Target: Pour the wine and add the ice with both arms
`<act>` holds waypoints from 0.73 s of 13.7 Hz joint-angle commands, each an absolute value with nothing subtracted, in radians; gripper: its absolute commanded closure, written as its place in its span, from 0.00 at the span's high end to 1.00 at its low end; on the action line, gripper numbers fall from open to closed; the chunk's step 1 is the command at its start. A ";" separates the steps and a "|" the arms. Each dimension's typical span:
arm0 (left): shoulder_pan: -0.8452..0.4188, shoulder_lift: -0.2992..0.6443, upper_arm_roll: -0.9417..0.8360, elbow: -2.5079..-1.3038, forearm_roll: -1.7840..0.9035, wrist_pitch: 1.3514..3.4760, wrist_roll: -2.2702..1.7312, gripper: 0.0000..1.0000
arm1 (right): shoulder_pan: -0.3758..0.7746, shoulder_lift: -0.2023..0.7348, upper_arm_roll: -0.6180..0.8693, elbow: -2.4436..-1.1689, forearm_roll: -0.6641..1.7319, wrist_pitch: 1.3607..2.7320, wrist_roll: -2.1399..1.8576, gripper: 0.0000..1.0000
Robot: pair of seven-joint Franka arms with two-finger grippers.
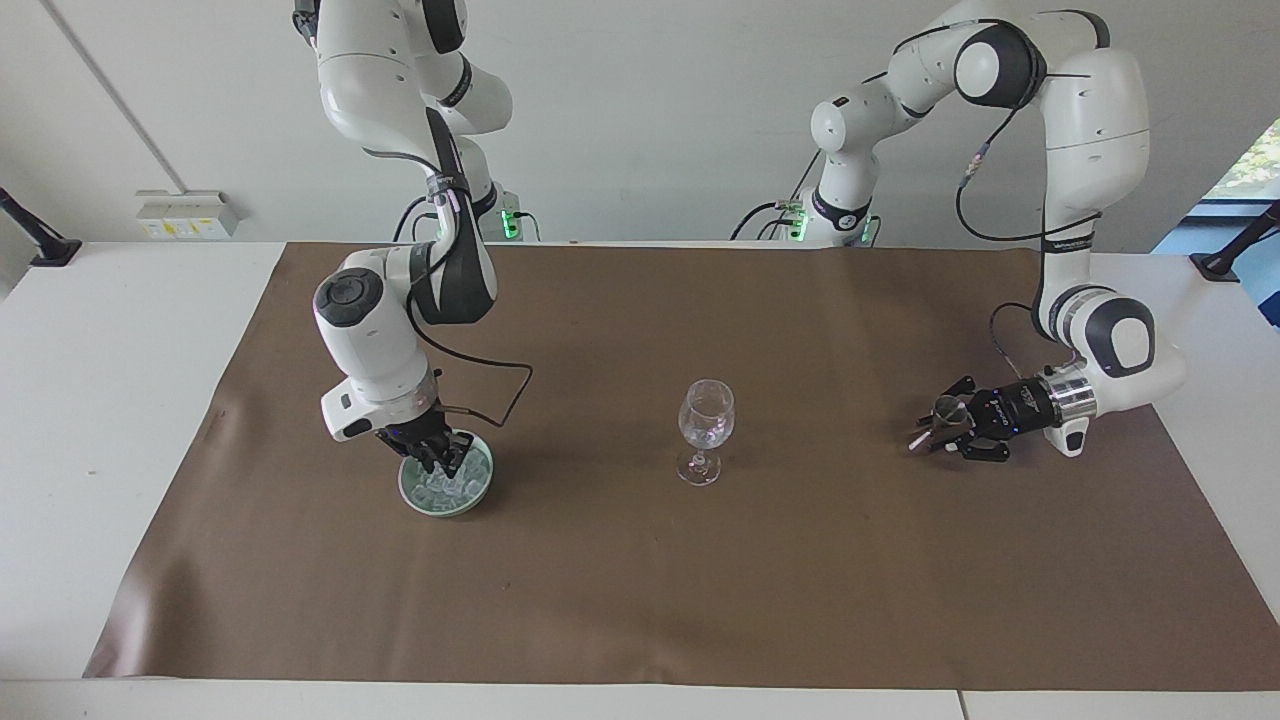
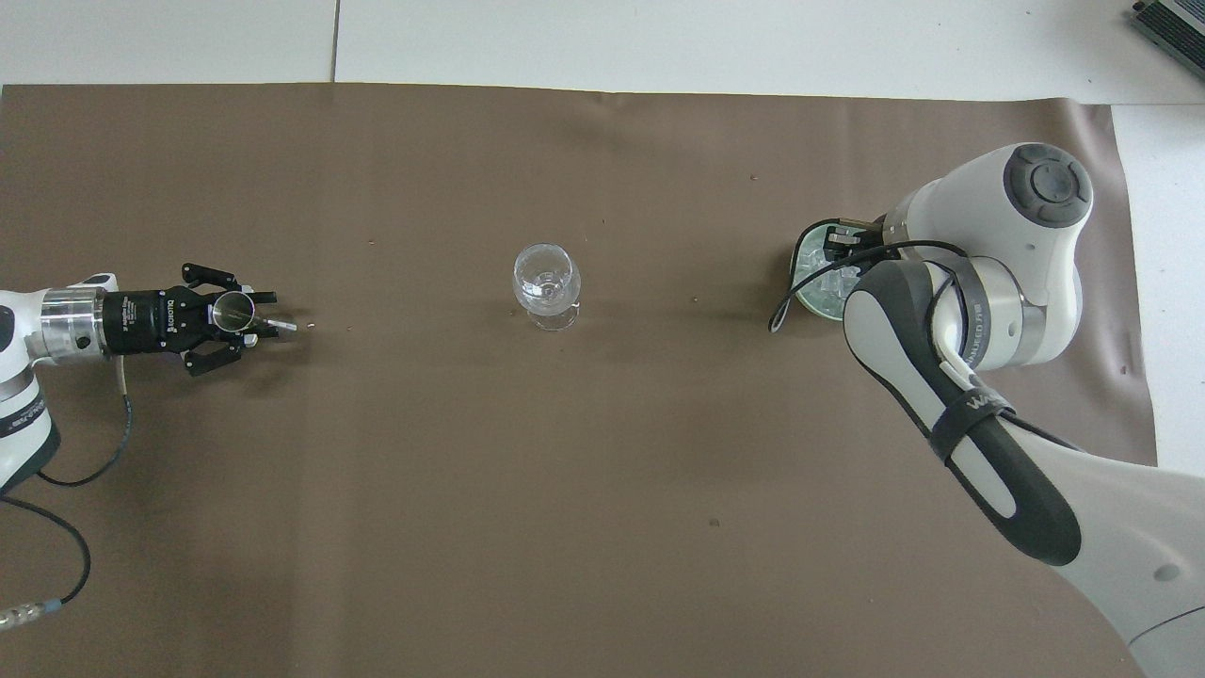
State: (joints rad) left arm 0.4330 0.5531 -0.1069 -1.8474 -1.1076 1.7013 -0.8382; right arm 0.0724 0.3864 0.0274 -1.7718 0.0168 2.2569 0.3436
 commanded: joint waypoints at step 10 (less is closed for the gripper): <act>0.477 0.583 -0.115 -1.754 -0.973 1.599 -0.824 1.00 | 0.078 0.322 0.207 -1.528 0.164 2.144 0.357 0.13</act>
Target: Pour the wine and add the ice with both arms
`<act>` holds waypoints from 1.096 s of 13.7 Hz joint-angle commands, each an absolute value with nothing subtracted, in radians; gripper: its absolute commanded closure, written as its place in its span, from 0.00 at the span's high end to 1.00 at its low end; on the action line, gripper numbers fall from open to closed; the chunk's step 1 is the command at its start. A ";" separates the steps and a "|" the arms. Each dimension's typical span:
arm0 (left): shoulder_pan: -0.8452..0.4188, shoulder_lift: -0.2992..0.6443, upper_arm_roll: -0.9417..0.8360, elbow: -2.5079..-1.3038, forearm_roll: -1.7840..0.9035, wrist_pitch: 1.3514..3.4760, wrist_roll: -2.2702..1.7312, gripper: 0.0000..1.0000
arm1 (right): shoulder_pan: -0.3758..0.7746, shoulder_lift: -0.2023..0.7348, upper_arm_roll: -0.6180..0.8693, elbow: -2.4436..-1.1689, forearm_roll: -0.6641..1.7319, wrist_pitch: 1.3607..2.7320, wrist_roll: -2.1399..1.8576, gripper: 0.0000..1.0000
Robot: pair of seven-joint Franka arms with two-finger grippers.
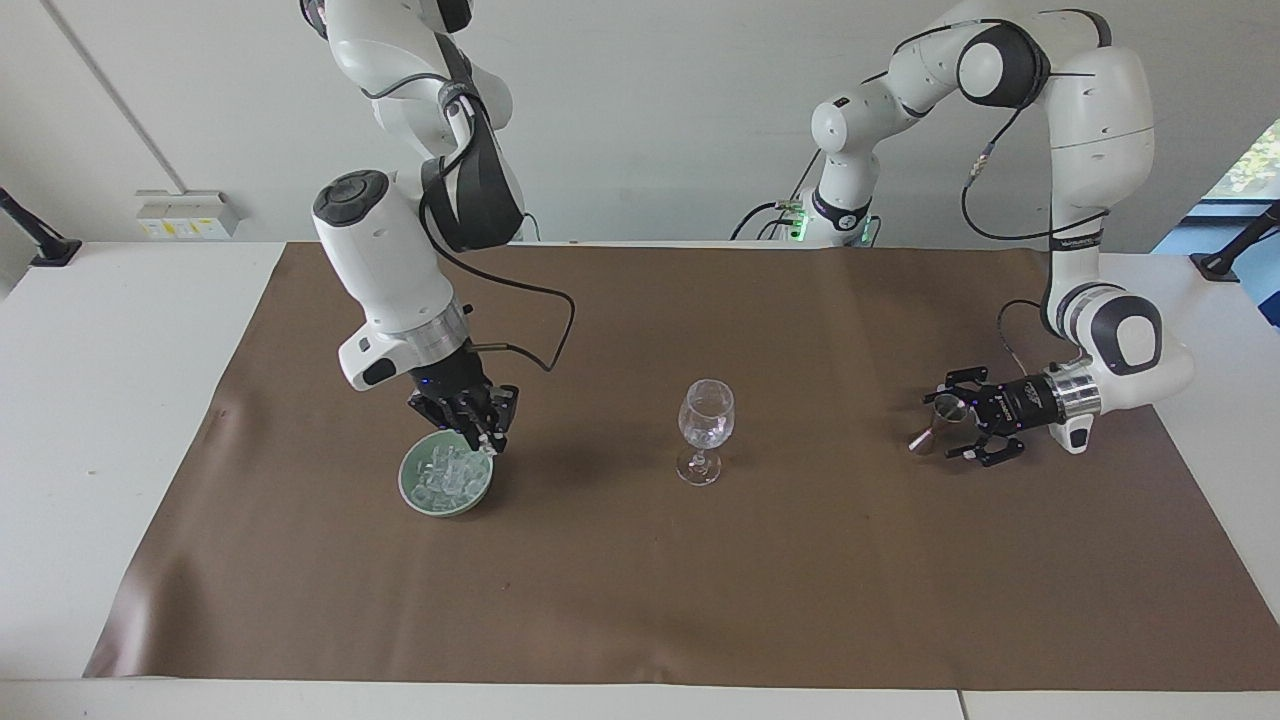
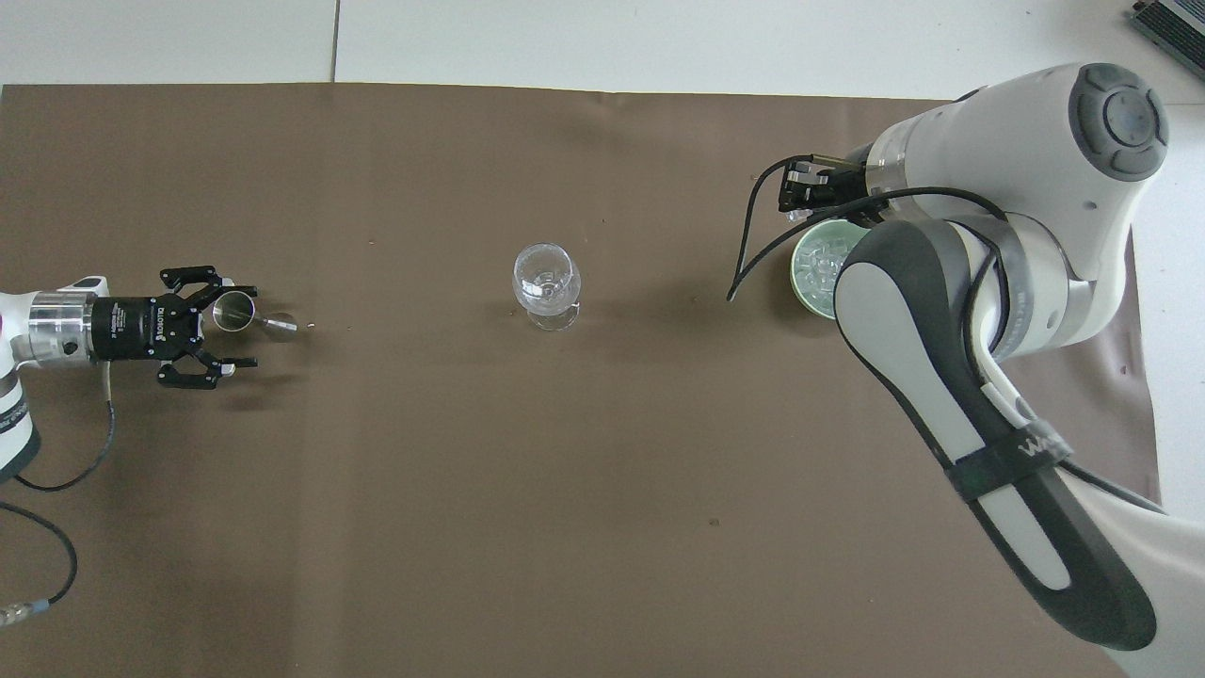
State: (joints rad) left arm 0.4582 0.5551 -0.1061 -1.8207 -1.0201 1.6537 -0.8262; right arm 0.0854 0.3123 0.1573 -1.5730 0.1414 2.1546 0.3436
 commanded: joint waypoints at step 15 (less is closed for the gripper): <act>0.503 0.574 -0.136 -1.442 -0.602 1.480 -0.723 1.00 | 0.267 0.324 0.302 -1.489 0.161 2.313 0.535 0.05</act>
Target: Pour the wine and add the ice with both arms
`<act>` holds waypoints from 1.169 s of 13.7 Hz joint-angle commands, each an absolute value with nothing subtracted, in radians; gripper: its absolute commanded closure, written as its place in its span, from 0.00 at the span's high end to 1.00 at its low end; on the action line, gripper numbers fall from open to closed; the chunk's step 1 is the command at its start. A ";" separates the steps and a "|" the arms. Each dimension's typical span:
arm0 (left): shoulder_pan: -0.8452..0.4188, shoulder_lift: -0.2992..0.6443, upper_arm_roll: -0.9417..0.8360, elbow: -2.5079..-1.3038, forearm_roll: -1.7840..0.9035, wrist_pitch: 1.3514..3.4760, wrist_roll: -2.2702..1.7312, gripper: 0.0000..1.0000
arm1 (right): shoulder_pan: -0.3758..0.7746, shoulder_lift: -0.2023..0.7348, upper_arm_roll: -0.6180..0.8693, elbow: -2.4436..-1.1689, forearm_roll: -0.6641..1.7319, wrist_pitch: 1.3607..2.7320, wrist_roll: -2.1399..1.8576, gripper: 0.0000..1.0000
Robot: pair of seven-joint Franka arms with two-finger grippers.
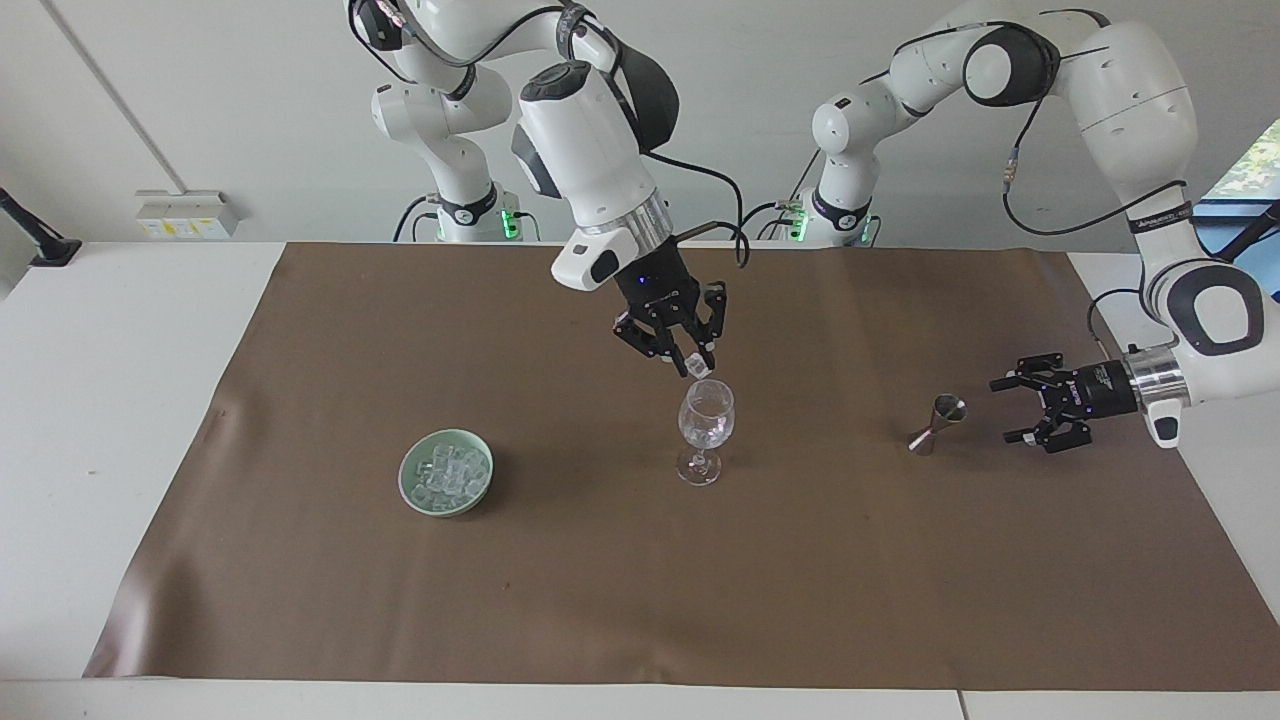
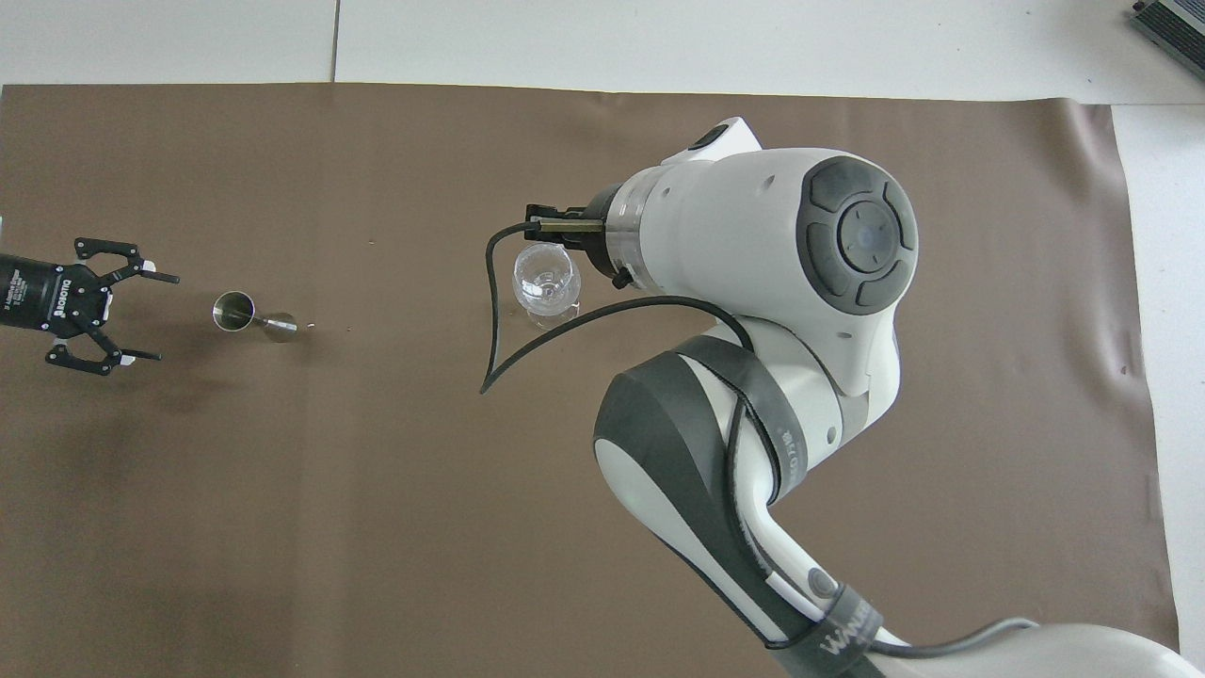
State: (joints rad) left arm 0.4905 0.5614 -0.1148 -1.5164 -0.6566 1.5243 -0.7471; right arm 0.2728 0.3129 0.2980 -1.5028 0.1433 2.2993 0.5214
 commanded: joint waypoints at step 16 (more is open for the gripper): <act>0.396 0.442 -0.213 -1.229 -0.269 1.468 -0.287 1.00 | 0.296 0.345 0.304 -1.552 0.149 2.313 0.580 0.02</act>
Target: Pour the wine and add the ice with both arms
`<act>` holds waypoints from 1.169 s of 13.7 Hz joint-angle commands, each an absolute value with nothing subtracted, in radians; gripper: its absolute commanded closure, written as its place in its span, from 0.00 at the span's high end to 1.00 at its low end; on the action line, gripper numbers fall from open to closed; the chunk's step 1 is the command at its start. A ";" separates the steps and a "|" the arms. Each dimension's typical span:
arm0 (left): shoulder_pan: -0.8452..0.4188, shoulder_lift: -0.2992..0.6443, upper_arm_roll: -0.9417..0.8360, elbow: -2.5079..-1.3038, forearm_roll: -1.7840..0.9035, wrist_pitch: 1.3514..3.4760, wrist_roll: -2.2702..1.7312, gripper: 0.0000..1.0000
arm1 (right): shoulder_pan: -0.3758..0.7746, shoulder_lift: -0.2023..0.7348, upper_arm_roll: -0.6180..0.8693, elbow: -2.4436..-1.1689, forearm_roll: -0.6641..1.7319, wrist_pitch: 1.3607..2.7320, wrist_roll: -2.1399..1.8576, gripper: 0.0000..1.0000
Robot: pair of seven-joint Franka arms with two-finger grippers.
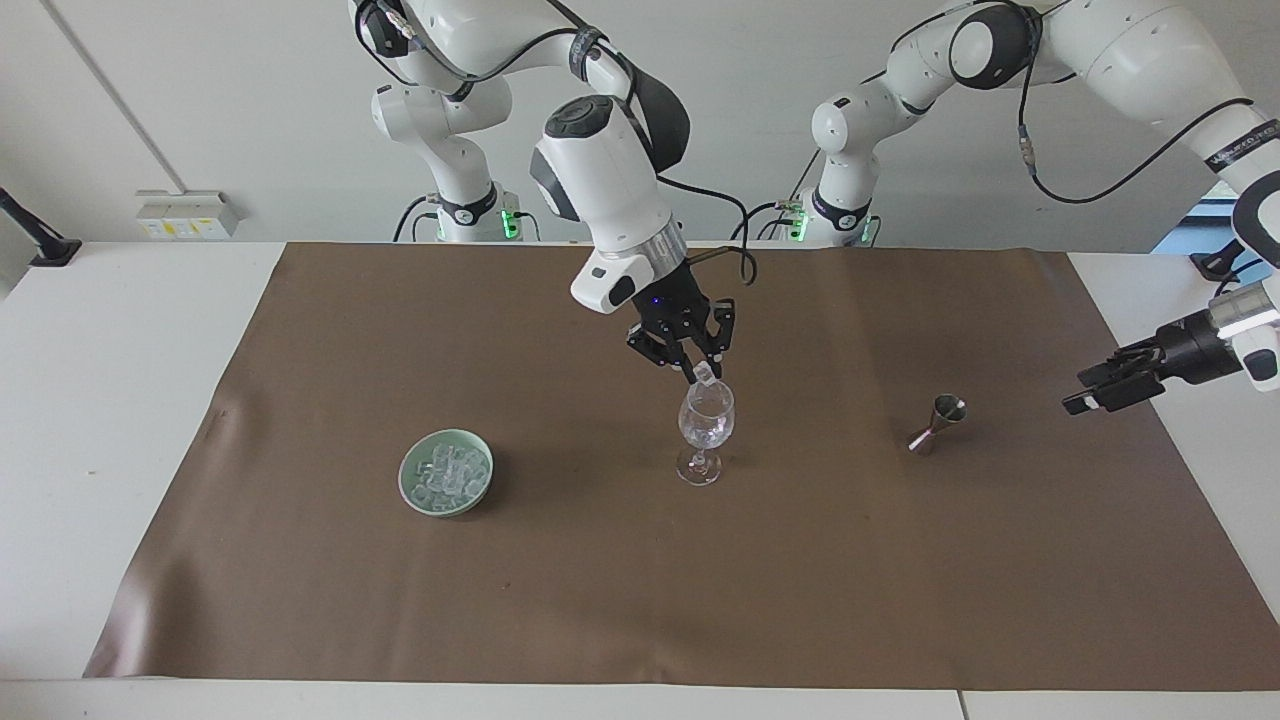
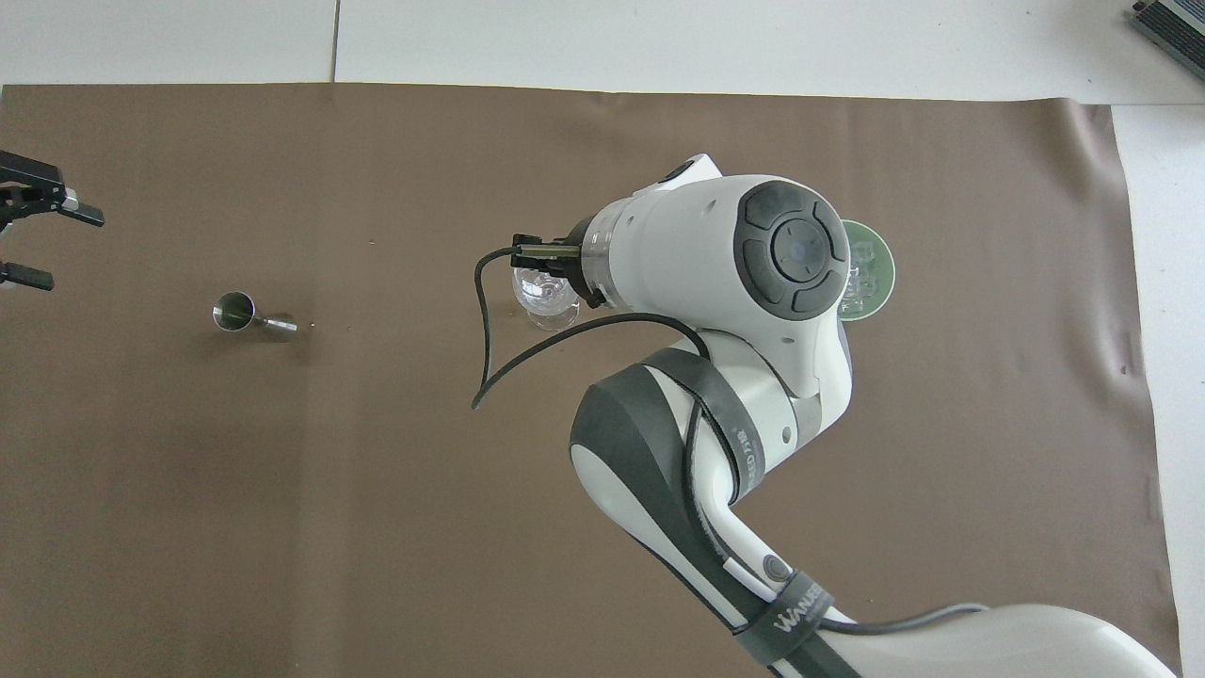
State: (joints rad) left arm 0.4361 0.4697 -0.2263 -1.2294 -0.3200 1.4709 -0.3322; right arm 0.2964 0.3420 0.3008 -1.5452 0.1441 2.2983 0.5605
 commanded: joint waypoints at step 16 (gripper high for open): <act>0.120 0.250 -0.225 -1.235 0.003 1.529 -0.006 1.00 | 0.301 0.391 0.304 -1.552 0.129 2.356 0.581 0.04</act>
